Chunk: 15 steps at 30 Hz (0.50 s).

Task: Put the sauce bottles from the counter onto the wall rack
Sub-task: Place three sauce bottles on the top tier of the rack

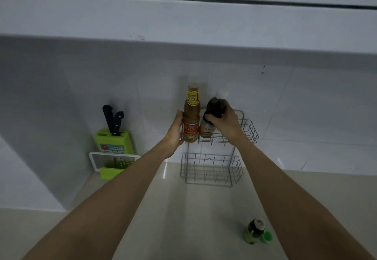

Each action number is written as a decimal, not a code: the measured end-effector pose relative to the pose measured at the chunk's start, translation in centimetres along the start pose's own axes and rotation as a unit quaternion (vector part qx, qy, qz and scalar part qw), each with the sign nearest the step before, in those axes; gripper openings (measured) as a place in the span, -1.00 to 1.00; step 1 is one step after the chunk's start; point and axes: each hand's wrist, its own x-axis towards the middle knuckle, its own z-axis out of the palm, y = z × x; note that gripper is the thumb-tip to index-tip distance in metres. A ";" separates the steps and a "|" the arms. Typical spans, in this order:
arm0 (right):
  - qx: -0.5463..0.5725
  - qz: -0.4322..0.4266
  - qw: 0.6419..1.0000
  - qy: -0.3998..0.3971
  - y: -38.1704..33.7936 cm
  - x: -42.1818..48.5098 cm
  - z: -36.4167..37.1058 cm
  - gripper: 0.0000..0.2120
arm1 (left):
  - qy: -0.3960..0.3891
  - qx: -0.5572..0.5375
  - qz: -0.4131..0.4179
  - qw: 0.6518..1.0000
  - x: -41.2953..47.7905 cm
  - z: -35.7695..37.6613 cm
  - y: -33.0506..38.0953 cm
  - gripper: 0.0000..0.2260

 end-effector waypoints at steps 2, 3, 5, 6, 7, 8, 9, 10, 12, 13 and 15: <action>-0.033 0.015 0.999 -0.022 0.1 1.0 0.1 -0.49 | -0.003 -0.006 0.007 1.000 0.0 0.1 0.0 -0.47; -0.042 0.025 0.998 -0.032 0.1 1.4 0.2 -0.45 | -0.005 -0.005 0.008 1.000 0.0 0.1 -0.1 -0.47; -0.046 0.040 0.996 -0.060 0.5 1.7 0.3 -0.40 | -0.009 0.002 0.008 1.000 0.0 -0.1 -0.2 -0.47; -0.051 0.045 0.994 -0.082 0.7 1.7 0.4 -0.40 | -0.010 0.006 0.007 1.000 0.0 -0.1 -0.3 -0.47; -0.057 0.049 0.992 -0.100 0.9 1.5 0.4 -0.42 | -0.009 0.008 0.005 1.000 0.0 -0.2 -0.3 -0.47; -0.057 0.050 0.991 -0.111 1.3 1.4 0.5 -0.46 | -0.009 0.012 0.003 1.000 0.1 -0.3 -0.4 -0.47; -0.053 0.053 0.990 -0.117 1.5 1.1 0.5 -0.51 | -0.009 0.015 0.002 1.000 0.2 -0.4 -0.5 -0.47; -0.044 0.056 0.990 -0.120 1.5 0.9 0.5 -0.55 | -0.009 0.019 0.002 1.000 0.2 -0.4 -0.5 -0.48; -0.031 0.069 0.990 -0.117 1.7 0.6 0.8 -0.56 | -0.008 0.022 0.001 1.000 0.1 -0.3 -0.5 -0.48; -0.023 0.080 0.989 -0.118 1.8 0.4 1.1 -0.55 | -0.007 0.022 -0.002 1.000 0.1 -0.2 -0.6 -0.48; -0.003 0.098 0.989 -0.112 2.2 0.3 1.7 -0.51 | -0.005 0.023 -0.012 1.000 0.1 0.0 -0.6 -0.47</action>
